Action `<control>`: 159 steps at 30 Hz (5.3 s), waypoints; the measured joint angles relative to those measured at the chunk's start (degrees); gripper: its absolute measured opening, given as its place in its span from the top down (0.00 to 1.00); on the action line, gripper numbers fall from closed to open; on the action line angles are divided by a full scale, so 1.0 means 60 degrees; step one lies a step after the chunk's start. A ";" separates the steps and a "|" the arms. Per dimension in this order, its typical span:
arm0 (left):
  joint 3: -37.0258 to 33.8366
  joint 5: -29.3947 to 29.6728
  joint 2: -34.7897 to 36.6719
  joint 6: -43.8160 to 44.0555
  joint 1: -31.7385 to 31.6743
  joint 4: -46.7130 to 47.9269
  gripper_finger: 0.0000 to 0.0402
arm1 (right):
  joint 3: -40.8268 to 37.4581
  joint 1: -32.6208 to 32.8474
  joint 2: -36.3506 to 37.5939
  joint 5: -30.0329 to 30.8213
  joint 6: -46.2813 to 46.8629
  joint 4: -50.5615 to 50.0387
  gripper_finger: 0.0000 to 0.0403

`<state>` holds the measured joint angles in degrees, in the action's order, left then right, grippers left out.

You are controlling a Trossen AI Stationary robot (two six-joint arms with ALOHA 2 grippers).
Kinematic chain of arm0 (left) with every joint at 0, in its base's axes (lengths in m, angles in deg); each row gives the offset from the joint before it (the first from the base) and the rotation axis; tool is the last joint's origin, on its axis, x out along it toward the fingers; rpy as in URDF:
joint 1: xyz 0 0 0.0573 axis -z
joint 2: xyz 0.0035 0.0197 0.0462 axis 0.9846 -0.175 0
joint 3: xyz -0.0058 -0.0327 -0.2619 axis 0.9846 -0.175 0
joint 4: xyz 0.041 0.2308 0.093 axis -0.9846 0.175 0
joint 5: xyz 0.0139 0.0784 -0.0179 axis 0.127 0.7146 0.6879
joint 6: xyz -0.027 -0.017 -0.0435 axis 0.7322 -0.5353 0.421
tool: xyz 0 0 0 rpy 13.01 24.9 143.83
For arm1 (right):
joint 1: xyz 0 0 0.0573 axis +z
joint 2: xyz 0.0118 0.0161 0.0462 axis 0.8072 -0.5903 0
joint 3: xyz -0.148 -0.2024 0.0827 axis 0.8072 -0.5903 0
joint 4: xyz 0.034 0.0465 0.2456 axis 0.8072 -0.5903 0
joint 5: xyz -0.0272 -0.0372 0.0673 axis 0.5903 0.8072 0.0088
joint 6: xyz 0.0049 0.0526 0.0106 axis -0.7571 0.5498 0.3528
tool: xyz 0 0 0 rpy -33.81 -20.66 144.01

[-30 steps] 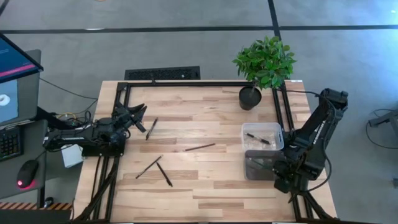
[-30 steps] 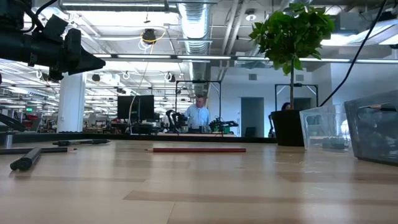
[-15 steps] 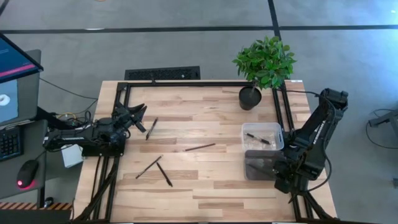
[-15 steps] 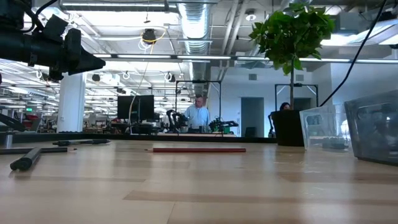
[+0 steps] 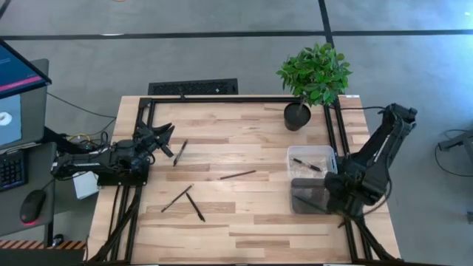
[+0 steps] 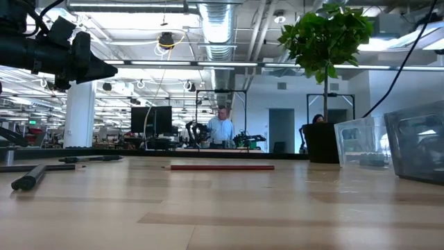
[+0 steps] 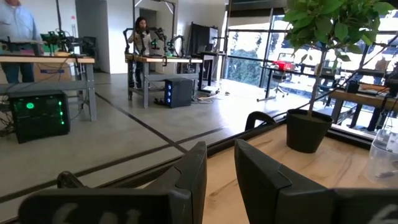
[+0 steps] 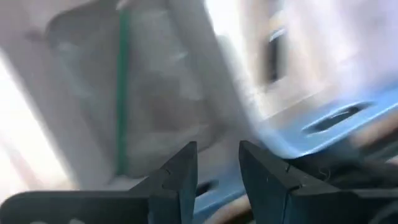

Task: Sort pens & pencils
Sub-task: Put the brown pencil into the black transparent bin

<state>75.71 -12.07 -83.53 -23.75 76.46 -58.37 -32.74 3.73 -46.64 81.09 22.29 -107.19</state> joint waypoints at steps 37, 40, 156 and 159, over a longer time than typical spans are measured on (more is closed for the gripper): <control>-0.0003 -0.0003 0.0000 0.0062 0.0000 0.0000 0.82 | 0.2110 -1.0127 -0.2123 -0.2225 -1.5513 0.6745 0.67; -0.0002 -0.0011 0.0000 0.0146 0.0004 0.0000 0.82 | 0.2567 -1.0203 -0.2932 -0.2239 -1.5658 0.6676 0.67; 0.0000 -0.0007 -0.1140 0.0244 0.0009 0.0000 0.82 | 0.4779 -0.9219 -0.8666 -0.1911 -1.4444 0.7049 0.90; 0.0000 -0.0007 -0.1137 0.0244 0.0009 -0.0002 0.82 | 0.4761 -0.9219 -0.8591 -0.1911 -1.4342 0.6778 0.89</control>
<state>75.71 -12.11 -90.35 -22.28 76.51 -58.38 -4.17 -51.58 -98.18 69.62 -63.76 -66.53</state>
